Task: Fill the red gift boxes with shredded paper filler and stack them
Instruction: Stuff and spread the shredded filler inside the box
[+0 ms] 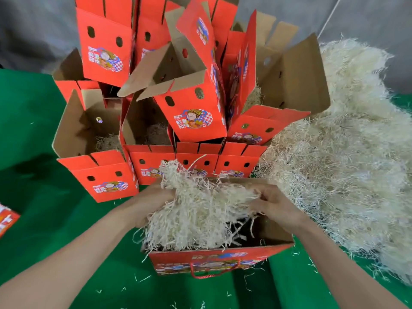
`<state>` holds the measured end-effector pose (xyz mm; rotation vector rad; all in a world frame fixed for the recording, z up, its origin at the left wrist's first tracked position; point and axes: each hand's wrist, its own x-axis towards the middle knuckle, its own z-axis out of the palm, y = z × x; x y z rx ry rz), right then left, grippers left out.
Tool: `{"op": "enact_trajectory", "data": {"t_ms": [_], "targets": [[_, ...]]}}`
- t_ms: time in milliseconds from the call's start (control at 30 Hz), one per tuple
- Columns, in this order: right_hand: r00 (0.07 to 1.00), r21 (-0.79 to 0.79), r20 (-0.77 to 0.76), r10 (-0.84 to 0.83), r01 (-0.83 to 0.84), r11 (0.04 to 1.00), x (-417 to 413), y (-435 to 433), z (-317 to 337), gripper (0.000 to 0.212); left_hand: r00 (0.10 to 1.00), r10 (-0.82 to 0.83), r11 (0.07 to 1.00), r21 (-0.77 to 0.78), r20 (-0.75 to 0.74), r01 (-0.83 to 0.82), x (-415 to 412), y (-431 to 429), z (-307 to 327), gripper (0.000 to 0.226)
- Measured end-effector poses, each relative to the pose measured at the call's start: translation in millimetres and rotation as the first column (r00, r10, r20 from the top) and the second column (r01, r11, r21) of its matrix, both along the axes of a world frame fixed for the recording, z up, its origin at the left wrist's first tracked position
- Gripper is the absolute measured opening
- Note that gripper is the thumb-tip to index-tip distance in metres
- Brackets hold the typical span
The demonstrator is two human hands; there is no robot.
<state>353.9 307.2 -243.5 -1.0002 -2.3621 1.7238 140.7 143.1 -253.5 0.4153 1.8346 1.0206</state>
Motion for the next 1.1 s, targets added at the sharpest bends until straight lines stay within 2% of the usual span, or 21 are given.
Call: {"op": "enact_trajectory", "data": {"t_ms": [33, 67, 100, 133, 167, 267, 333, 367, 467, 533, 600, 633, 700, 733, 800, 833, 867, 900, 967, 1033, 1100], "targets": [[0.992, -0.036, 0.025, 0.123, -0.122, 0.992, -4, -7, 2, 0.052, 0.998, -0.057, 0.998, -0.007, 0.003, 0.057, 6, 7, 0, 0.023], [0.973, -0.082, 0.060, 0.224, -0.219, 0.972, -9, -14, 0, 0.073, 0.992, -0.127, 0.992, -0.007, -0.005, 0.127, 13, 11, 0, 0.023], [0.958, -0.105, 0.102, 0.270, -0.259, 0.960, -15, -21, -3, 0.091, 0.984, -0.180, 0.984, -0.001, -0.003, 0.180, 22, 16, 0, 0.023], [0.957, -0.096, 0.120, 0.263, -0.253, 0.963, -20, -28, -8, 0.096, 0.977, -0.211, 0.978, 0.004, 0.020, 0.211, 27, 19, -4, 0.027], [0.967, -0.059, 0.113, 0.229, -0.223, 0.973, -25, -32, -14, 0.088, 0.970, -0.233, 0.972, 0.014, 0.068, 0.233, 30, 22, -9, 0.039], [0.992, -0.029, 0.071, 0.105, -0.103, 0.994, -29, -32, -22, 0.039, 0.921, -0.338, 0.940, 0.020, 0.191, 0.341, 26, 16, -11, 0.097], [0.996, -0.094, 0.085, -0.010, 0.018, 0.995, -23, -20, -19, 0.021, 0.923, -0.351, 0.929, -0.062, 0.158, 0.364, 15, 11, -10, 0.128], [0.992, -0.119, 0.094, -0.082, 0.093, 0.989, -19, -13, -16, 0.015, 0.934, -0.335, 0.932, -0.099, 0.124, 0.348, 9, 10, -9, 0.134], [0.955, -0.161, 0.082, -0.285, 0.295, 0.942, -7, 8, -6, 0.017, 0.968, -0.249, 0.965, -0.078, 0.046, 0.252, -6, 10, -1, 0.118], [0.934, -0.163, 0.082, -0.347, 0.356, 0.920, 1, 15, -2, 0.014, 0.980, -0.201, 0.979, -0.023, 0.012, 0.201, -14, 12, -1, 0.096], [0.943, -0.186, 0.097, -0.317, 0.330, 0.925, 5, 16, -1, 0.004, 0.989, -0.146, 0.989, -0.023, -0.018, 0.145, -15, 12, 0, 0.067], [0.955, -0.246, 0.089, -0.284, 0.298, 0.922, 6, 14, -2, 0.007, 0.995, -0.105, 0.994, -0.021, 0.004, 0.105, -13, 13, 1, 0.049], [0.983, -0.405, 0.041, -0.181, 0.182, 0.896, 4, 9, -5, 0.019, 0.985, -0.063, 0.998, 0.017, 0.160, 0.061, -6, 17, 3, 0.025], [0.993, -0.463, 0.027, -0.118, 0.117, 0.878, 1, 5, -6, 0.028, 0.967, -0.109, 0.994, 0.058, 0.231, 0.098, -1, 18, 2, 0.017], [1.000, -0.491, 0.016, -0.003, 0.010, 0.871, -6, -5, -9, 0.029, 0.949, -0.221, 0.975, 0.043, 0.223, 0.217, 9, 20, -2, 0.012], [0.999, -0.481, 0.020, 0.026, -0.013, 0.877, -11, -11, -12, 0.030, 0.951, -0.245, 0.969, 0.006, 0.189, 0.249, 14, 23, -7, 0.019], [0.999, -0.458, 0.031, 0.043, -0.024, 0.889, -15, -16, -14, 0.037, 0.957, -0.254, 0.965, -0.033, 0.136, 0.261, 21, 26, -10, 0.020], [0.997, -0.424, 0.039, 0.071, -0.047, 0.904, -19, -19, -16, 0.044, 0.959, -0.266, 0.962, -0.043, 0.096, 0.271, 27, 30, -14, 0.031], [0.992, -0.354, 0.040, 0.120, -0.098, 0.930, -22, -22, -19, 0.060, 0.956, -0.293, 0.956, -0.024, 0.011, 0.293, 35, 35, -18, 0.038], [0.996, -0.304, 0.060, 0.062, -0.041, 0.952, -18, -16, -16, 0.070, 0.963, -0.264, 0.964, 0.001, -0.060, 0.265, 34, 36, -18, 0.031], [0.994, -0.295, 0.084, -0.075, 0.097, 0.951, -10, -2, -14, 0.068, 0.981, -0.178, 0.984, 0.017, -0.074, 0.180, 26, 32, -16, 0.027]]}}
